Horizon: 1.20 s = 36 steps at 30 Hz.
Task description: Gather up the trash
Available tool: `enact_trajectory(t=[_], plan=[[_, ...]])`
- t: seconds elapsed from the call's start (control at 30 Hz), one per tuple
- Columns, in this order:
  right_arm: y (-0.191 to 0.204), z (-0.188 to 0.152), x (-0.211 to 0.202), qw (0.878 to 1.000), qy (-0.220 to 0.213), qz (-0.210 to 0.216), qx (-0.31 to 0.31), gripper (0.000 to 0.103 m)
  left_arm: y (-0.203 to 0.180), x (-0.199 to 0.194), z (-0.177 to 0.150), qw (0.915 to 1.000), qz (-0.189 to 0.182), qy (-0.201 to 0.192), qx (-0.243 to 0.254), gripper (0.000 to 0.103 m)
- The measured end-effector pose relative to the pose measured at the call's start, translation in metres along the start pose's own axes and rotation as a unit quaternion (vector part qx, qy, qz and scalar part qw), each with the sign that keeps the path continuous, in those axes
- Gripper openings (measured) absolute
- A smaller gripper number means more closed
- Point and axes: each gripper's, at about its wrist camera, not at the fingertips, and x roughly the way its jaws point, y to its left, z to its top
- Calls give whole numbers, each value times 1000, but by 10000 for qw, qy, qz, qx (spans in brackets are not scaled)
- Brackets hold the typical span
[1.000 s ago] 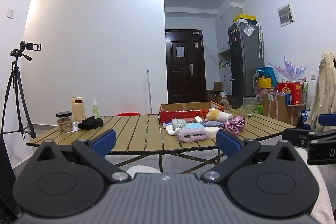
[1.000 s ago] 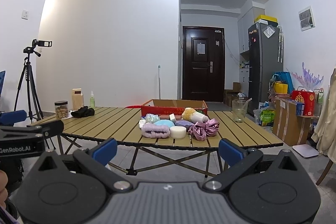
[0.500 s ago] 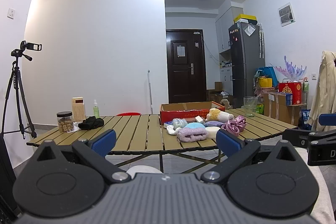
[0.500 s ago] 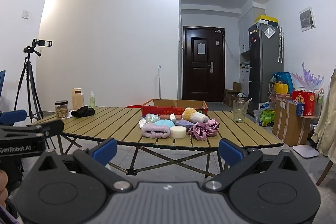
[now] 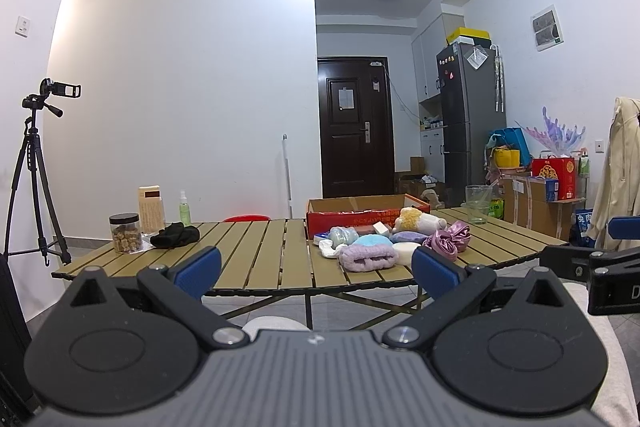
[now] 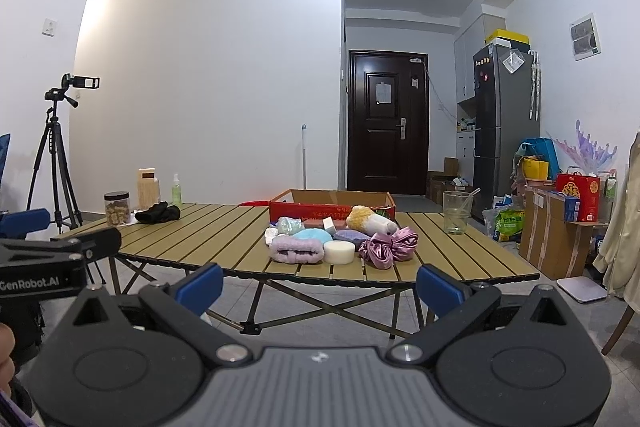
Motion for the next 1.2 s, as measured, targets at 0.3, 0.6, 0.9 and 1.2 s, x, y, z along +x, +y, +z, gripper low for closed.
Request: enact_trajectory(t=[0.3,0.6,0.9,1.2], plan=[[-1,1,0,10000,-6,-10,15,103,2,0,1,10000,12,-4,-6,103],[-4,1,1,10000,14,24,68,103,3,1,1,10000,25,-1,-4,103],[-10,6,22,9999,50,25,99,103,6,29,5,10000,83,35,-6,103],[-51,18,115,9987,330,-78,372,103,17,143,16,9980,-329,520,-165,103]])
